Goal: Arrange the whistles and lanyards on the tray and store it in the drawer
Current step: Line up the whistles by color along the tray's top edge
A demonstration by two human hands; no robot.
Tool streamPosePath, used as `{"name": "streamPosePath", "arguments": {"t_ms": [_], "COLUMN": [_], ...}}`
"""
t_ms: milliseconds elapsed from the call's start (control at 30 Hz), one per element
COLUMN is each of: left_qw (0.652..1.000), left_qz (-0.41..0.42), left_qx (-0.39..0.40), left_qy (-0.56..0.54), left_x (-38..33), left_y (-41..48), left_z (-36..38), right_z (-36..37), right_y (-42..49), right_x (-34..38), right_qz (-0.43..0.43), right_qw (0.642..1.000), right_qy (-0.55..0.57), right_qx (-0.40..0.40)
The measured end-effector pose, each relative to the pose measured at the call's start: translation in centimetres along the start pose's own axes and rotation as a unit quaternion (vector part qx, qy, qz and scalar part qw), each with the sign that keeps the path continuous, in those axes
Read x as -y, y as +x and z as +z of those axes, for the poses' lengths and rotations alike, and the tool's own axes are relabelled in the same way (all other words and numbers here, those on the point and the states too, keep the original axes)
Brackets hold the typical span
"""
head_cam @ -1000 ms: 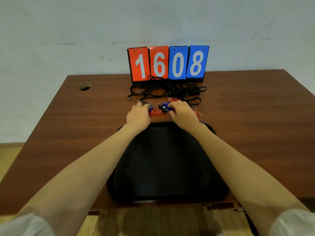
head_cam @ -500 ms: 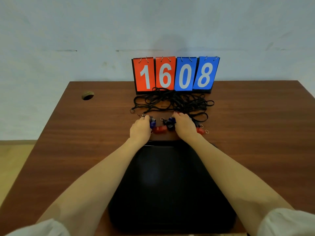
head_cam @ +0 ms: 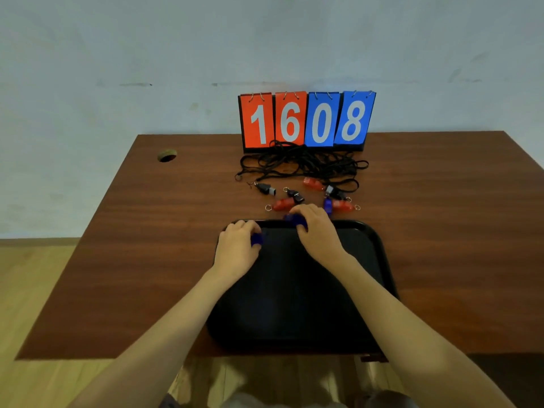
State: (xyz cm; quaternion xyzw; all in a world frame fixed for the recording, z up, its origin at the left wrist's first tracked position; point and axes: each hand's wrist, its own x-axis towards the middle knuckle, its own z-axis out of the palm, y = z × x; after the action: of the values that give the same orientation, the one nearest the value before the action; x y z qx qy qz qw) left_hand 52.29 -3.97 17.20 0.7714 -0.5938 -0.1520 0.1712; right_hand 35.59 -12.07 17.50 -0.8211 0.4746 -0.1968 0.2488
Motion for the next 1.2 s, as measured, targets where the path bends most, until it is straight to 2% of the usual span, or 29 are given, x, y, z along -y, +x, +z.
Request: {"name": "streamPosePath", "arguments": {"t_ms": [133, 267, 367, 467, 600, 700, 1000, 1200], "left_qw": [0.997, 0.994, 0.998, 0.997, 0.991, 0.982, 0.977, 0.974], "left_qz": [0.046, 0.085, 0.062, 0.042, 0.028, 0.031, 0.020, 0.018], "left_qx": [0.032, 0.067, 0.008, -0.058, 0.005, -0.001, -0.008, -0.003], "left_qy": [0.050, 0.004, -0.026, 0.024, 0.135, 0.187, 0.210, 0.227], "left_x": [1.0, 0.9, 0.7, 0.5, 0.8, 0.9, 2.2, 2.6], "left_y": [-1.5, -2.3, -3.5, -4.6, -4.8, -4.6, -4.1, -4.2], "left_z": [1.0, 1.1, 1.5, 2.1, 2.4, 2.3, 1.6, 1.4], "right_z": [1.2, 1.4, 1.2, 1.2, 1.2, 1.5, 3.3, 3.0], "right_y": [-2.2, -3.3, -4.1, -5.1, -6.5, -6.9, -6.0, -6.1], "right_x": [-0.3, -0.5, -0.7, -0.9, -1.4, -1.2, 1.0, 0.8], "right_qz": [-0.012, -0.025, -0.038, -0.026, -0.023, -0.027, 0.016, 0.052], "right_qw": [0.998, 0.997, 0.995, 0.998, 0.997, 0.997, 0.994, 0.990], "right_qy": [-0.045, -0.046, -0.054, -0.037, -0.004, -0.005, 0.021, -0.021], "right_qx": [0.032, 0.061, 0.073, 0.054, 0.078, 0.072, 0.108, 0.126]}}
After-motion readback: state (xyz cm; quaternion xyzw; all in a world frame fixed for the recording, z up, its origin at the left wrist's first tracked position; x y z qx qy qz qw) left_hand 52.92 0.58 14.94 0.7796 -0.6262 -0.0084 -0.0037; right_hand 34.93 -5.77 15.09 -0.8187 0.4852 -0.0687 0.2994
